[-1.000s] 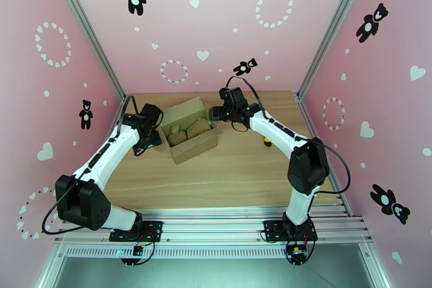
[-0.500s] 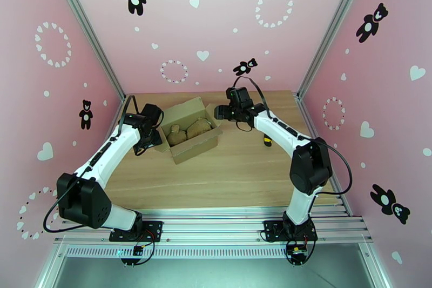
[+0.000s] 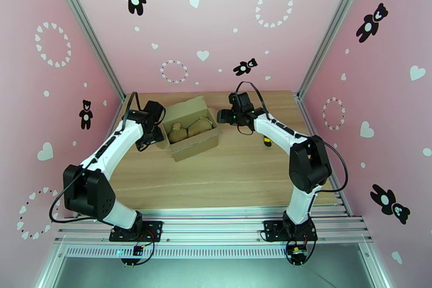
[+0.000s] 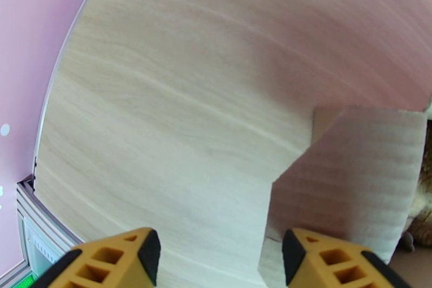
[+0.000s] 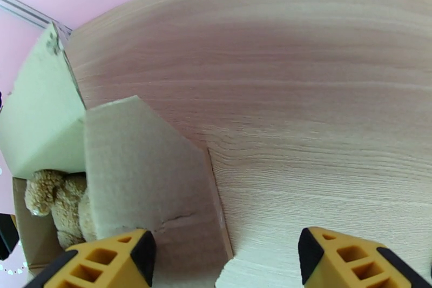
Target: Unpack the express box
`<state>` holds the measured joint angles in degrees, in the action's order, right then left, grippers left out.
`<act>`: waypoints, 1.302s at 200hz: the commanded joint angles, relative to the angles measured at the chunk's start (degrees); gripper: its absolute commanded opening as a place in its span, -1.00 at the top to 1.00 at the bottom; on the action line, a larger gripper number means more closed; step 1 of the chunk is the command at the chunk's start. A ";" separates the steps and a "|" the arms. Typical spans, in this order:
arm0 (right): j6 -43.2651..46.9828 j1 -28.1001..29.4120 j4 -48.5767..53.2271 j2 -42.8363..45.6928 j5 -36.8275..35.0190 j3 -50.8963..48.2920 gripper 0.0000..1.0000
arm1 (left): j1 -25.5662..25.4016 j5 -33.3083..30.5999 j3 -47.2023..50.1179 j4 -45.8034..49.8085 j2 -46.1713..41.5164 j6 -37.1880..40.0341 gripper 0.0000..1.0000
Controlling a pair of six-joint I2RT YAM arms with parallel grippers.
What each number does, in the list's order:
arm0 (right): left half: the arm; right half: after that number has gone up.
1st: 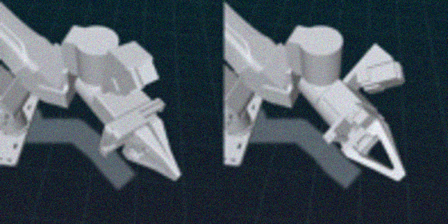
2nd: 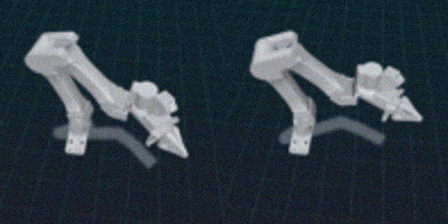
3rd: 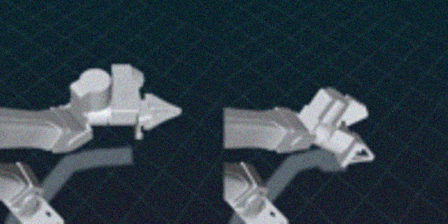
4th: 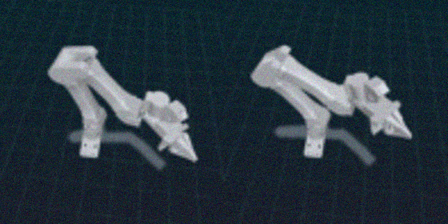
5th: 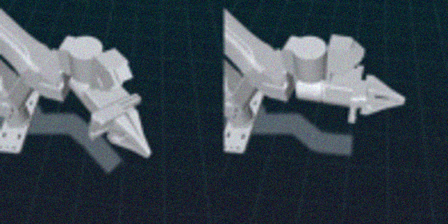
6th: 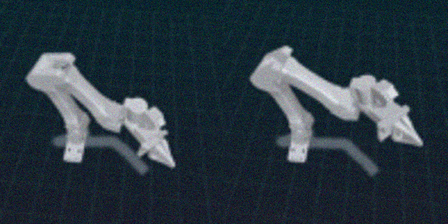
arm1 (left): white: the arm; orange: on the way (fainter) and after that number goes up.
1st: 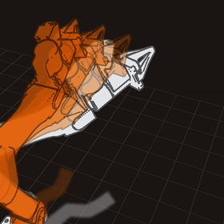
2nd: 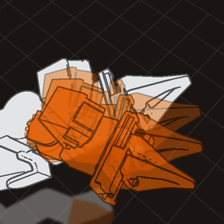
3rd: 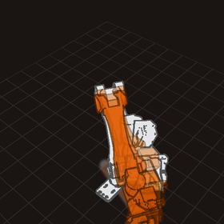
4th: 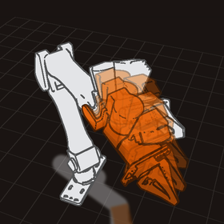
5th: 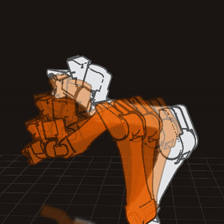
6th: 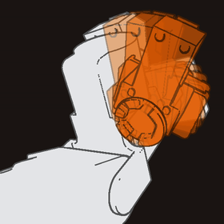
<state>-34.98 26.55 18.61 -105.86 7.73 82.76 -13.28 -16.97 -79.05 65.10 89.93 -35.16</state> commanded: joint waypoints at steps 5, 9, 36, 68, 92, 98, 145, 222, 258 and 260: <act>-1.50 0.09 -0.52 -0.83 0.56 -2.70 -0.47 | 0.44 -0.39 -4.21 -2.77 2.97 0.59 -0.32; -1.59 0.16 -0.63 -0.48 0.61 -2.96 -0.47 | 0.53 -0.46 -4.69 -2.85 3.38 0.66 -0.32; -1.90 0.10 -0.73 1.80 0.10 -4.57 -0.46 | 0.71 -0.87 -7.78 -3.18 5.52 1.26 -0.32; -2.20 0.15 0.10 4.63 -0.70 -5.17 -0.46 | 0.72 -1.29 -10.19 -3.66 6.51 2.03 -0.32; -1.60 0.18 1.28 6.64 -0.95 -4.81 -0.46 | 0.71 -1.48 -10.82 -3.89 5.76 2.10 -0.32; -1.31 0.22 1.53 7.17 -1.12 -4.52 -0.46 | 0.71 -1.49 -10.95 -3.72 5.55 2.18 -0.32; 2.76 0.17 6.89 9.01 -2.06 2.00 -0.47 | 0.71 -1.88 -11.22 -3.04 1.91 2.99 -0.32; 11.38 3.30 14.71 10.87 -7.52 15.76 -0.48 | 0.71 2.87 -11.14 -6.06 -4.70 2.30 -0.33; 14.40 8.29 18.97 7.75 -9.70 24.86 -0.48 | 0.71 4.37 -8.24 -8.25 -7.91 0.66 -0.34; 14.46 8.60 19.22 7.51 -9.67 25.33 -0.48 | 0.71 4.48 -7.99 -8.42 -8.19 0.52 -0.34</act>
<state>-23.90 32.01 32.71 -96.99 0.19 102.04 -12.56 -14.55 -89.06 58.98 85.06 -33.30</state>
